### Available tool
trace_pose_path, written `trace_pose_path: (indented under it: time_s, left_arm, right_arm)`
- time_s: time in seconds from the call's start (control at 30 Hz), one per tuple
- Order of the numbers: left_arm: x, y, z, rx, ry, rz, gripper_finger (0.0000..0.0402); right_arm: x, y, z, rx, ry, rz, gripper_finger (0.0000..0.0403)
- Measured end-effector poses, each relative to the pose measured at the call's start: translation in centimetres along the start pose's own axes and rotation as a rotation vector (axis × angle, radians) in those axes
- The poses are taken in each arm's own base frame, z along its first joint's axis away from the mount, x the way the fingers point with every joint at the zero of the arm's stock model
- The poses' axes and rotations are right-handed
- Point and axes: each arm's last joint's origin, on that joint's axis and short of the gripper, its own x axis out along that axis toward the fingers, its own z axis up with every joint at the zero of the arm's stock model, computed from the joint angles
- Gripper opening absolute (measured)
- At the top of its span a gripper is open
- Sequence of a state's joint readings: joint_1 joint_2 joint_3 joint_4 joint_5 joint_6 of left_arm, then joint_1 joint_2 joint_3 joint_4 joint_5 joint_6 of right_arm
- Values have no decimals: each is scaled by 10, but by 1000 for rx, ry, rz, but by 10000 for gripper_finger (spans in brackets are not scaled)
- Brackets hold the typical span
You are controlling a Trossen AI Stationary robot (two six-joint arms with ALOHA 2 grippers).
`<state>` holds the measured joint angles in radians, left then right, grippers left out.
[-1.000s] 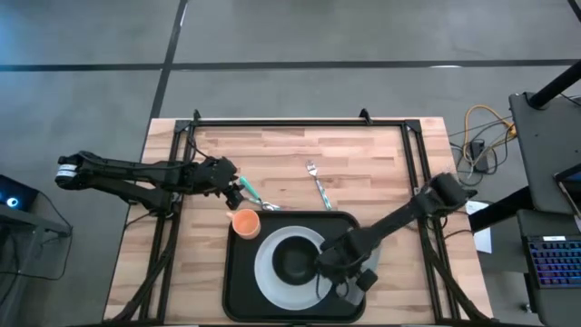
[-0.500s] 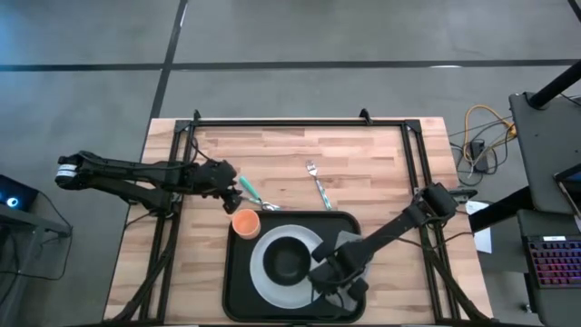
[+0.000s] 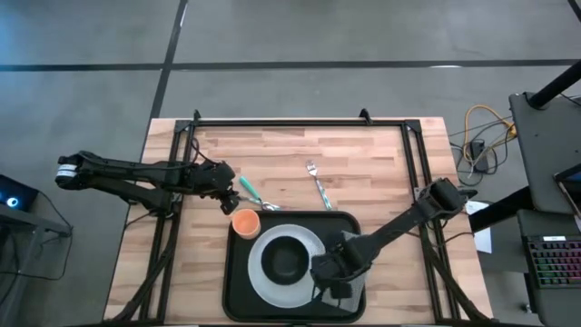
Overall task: Set up tray
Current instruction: Put the gray napkin to the right of the white plate on the black tray
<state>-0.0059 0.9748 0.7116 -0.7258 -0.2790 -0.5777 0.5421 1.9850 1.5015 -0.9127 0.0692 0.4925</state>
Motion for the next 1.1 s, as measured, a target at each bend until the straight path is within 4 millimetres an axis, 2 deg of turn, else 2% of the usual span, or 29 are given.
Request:
trace_pose_path:
  time_s: [0.2, 0.33, 0.43, 0.63, 0.8, 1.1]
  left_arm:
    - [1, 1, -1, 2, 4, 4, 173]
    - [4, 2, -4, 5, 13, 10, 173]
    - [7, 3, -8, 10, 26, 19, 173]
    - [11, 5, -14, 15, 48, 32, 173]
    - [11, 5, -14, 8, 57, 18, 173]
    - [11, 5, -14, 8, 55, 16, 173]
  right_arm:
    - [-2, -7, -18, 473, -23, -136, 175]
    - [8, -13, -28, 599, 19, -190, 160]
    - [14, -18, -31, 587, 34, -204, 143]
    - [35, -26, -40, 446, 98, -245, 115]
    - [43, -32, -42, 387, 103, -240, 101]
    - [39, -27, -10, 190, -96, -86, 89]
